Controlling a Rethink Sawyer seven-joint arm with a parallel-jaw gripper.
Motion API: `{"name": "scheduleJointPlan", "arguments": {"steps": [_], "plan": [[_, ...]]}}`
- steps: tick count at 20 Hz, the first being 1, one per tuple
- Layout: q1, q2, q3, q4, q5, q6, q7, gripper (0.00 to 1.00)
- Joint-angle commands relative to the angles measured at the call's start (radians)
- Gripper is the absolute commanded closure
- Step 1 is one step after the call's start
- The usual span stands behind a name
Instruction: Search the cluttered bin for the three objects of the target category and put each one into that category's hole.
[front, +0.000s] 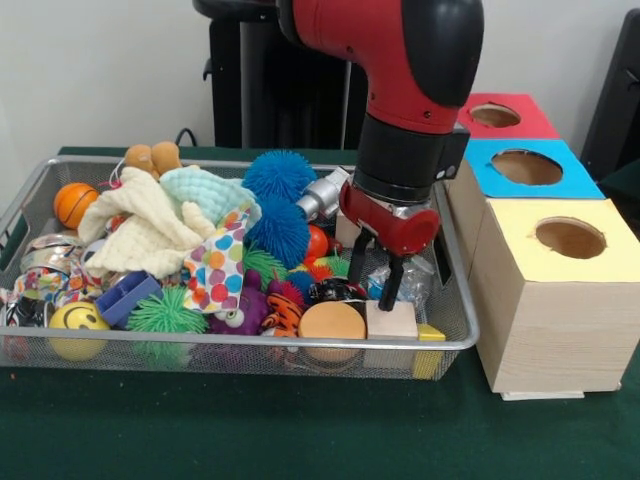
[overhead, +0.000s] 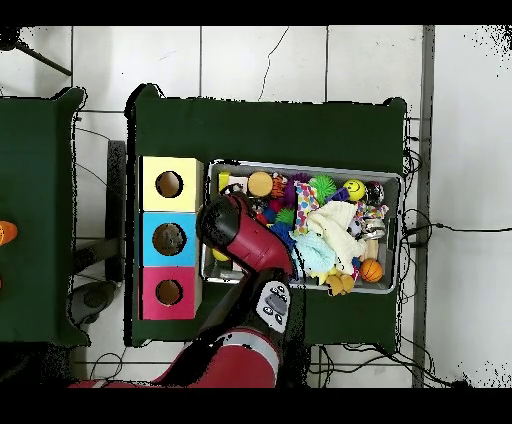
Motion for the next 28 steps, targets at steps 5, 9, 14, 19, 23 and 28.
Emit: {"name": "scheduleJointPlan", "arguments": {"steps": [5,9,14,19,23,28], "plan": [[0.019,0.076,0.168,0.041,0.093,-0.013,0.286,0.00],[0.067,0.046,0.112,0.051,0.113,0.057,0.296,0.00],[0.103,0.024,0.042,0.048,0.111,0.144,0.289,0.00],[0.087,-0.033,0.011,0.101,0.065,0.184,0.234,0.00],[0.077,-0.088,-0.016,0.156,0.017,0.214,0.176,0.00],[0.032,-0.136,-0.029,0.199,-0.037,0.226,0.102,0.00]]}}
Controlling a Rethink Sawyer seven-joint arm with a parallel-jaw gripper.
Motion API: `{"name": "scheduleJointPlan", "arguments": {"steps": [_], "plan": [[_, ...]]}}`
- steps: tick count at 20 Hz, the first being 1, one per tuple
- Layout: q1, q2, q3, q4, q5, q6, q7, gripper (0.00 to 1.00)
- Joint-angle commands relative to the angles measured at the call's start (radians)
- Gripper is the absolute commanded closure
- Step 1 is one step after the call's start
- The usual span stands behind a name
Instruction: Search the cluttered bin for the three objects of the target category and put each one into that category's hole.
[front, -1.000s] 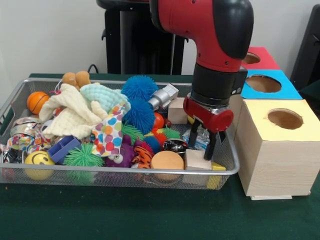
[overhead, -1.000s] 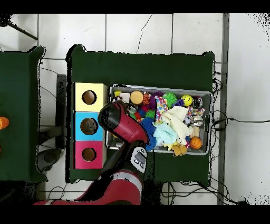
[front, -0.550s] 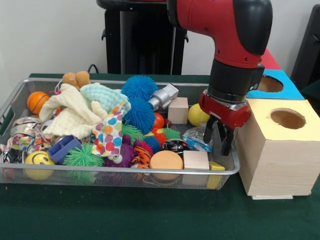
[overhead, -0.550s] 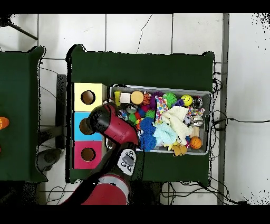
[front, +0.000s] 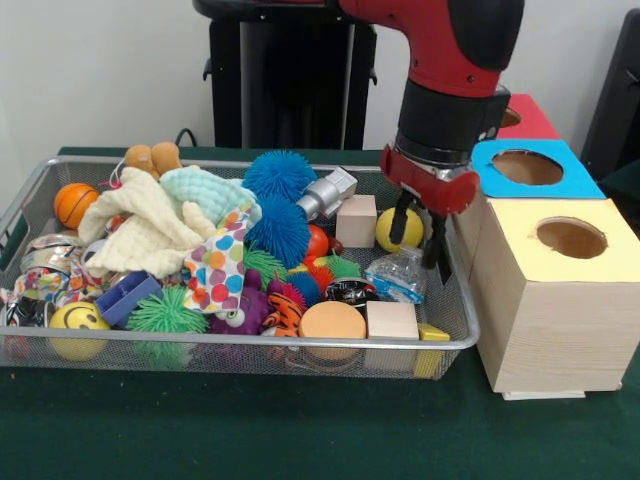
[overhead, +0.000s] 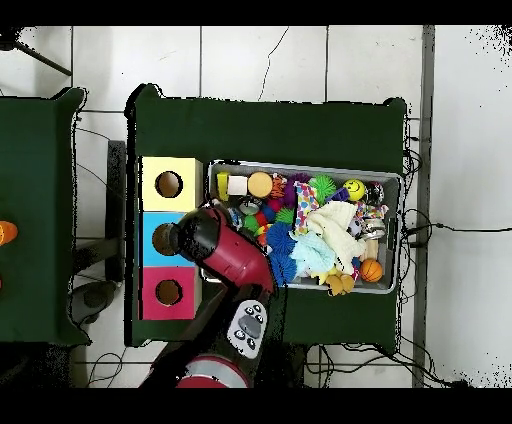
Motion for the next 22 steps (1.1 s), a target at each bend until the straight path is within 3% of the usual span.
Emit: {"name": "scheduleJointPlan", "arguments": {"steps": [1,9,16,22], "plan": [[-0.066,-0.067,0.012,0.116,-0.084,0.117,0.090,0.00],[-0.105,-0.011,0.105,0.099,-0.091,0.002,0.132,0.00],[-0.138,-0.005,0.175,0.128,-0.090,-0.074,0.151,0.00],[-0.135,-0.058,0.175,0.192,-0.110,-0.077,0.147,0.00]]}}
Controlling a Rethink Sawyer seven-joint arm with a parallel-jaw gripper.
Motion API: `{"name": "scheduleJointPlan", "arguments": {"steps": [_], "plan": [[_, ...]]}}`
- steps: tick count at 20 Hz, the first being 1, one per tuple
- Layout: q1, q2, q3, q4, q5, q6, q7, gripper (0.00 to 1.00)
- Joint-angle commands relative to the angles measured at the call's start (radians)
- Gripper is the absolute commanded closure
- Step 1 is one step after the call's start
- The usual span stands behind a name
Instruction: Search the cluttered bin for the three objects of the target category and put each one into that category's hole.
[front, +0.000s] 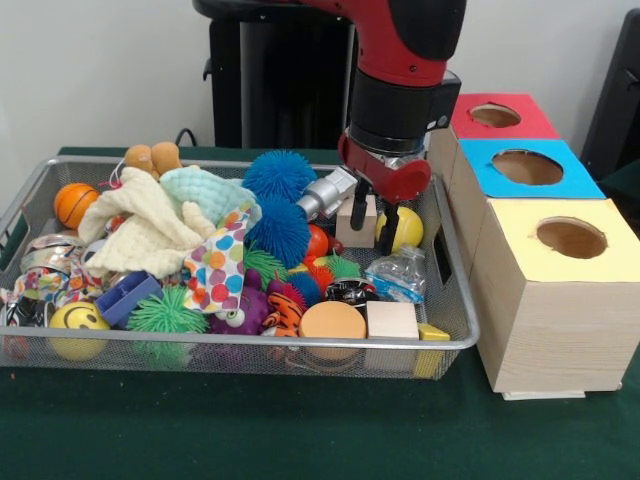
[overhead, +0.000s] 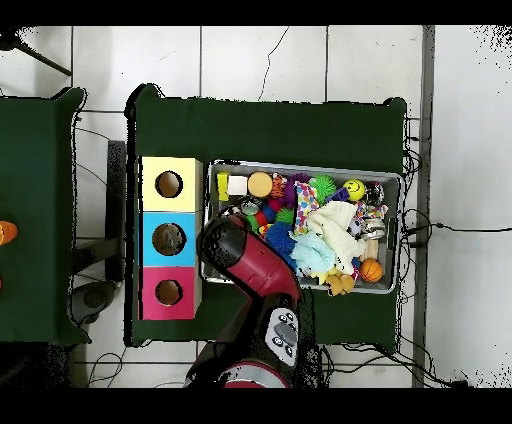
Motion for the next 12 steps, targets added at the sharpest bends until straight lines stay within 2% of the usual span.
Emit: {"name": "scheduleJointPlan", "arguments": {"steps": [1,12], "plan": [[-0.028,-0.020,0.130,0.128,-0.054,-0.057,0.147,0.00],[-0.010,-0.013,0.103,0.115,-0.046,-0.014,0.161,0.00]]}}
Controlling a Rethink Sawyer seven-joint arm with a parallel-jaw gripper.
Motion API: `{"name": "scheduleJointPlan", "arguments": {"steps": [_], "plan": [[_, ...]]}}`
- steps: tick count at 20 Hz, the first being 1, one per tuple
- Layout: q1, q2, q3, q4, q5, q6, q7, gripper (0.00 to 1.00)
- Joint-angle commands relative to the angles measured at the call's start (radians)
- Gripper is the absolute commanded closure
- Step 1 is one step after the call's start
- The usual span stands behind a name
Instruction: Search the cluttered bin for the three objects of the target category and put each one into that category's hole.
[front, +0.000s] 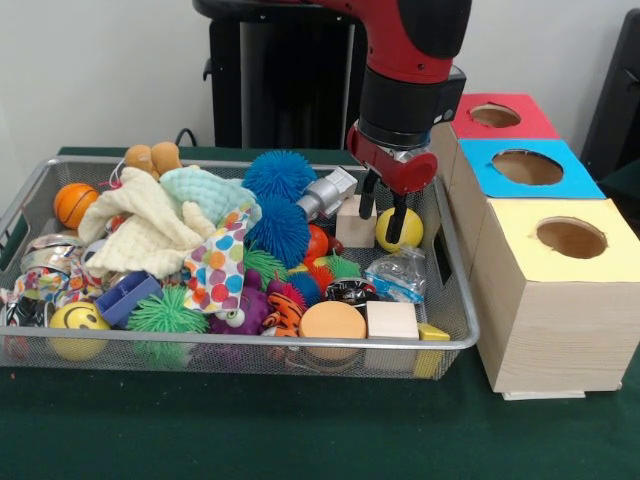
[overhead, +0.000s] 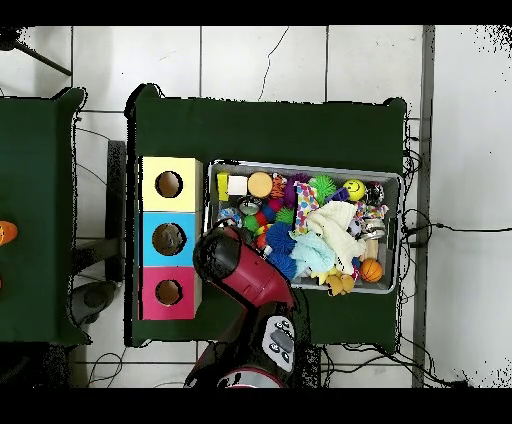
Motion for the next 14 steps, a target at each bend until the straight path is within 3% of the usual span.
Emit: {"name": "scheduleJointPlan", "arguments": {"steps": [1,14], "plan": [[-0.010,0.003,0.080,0.049,-0.024,0.003,0.161,0.00],[-0.008,0.019,0.081,0.023,-0.026,-0.003,0.155,0.00]]}}
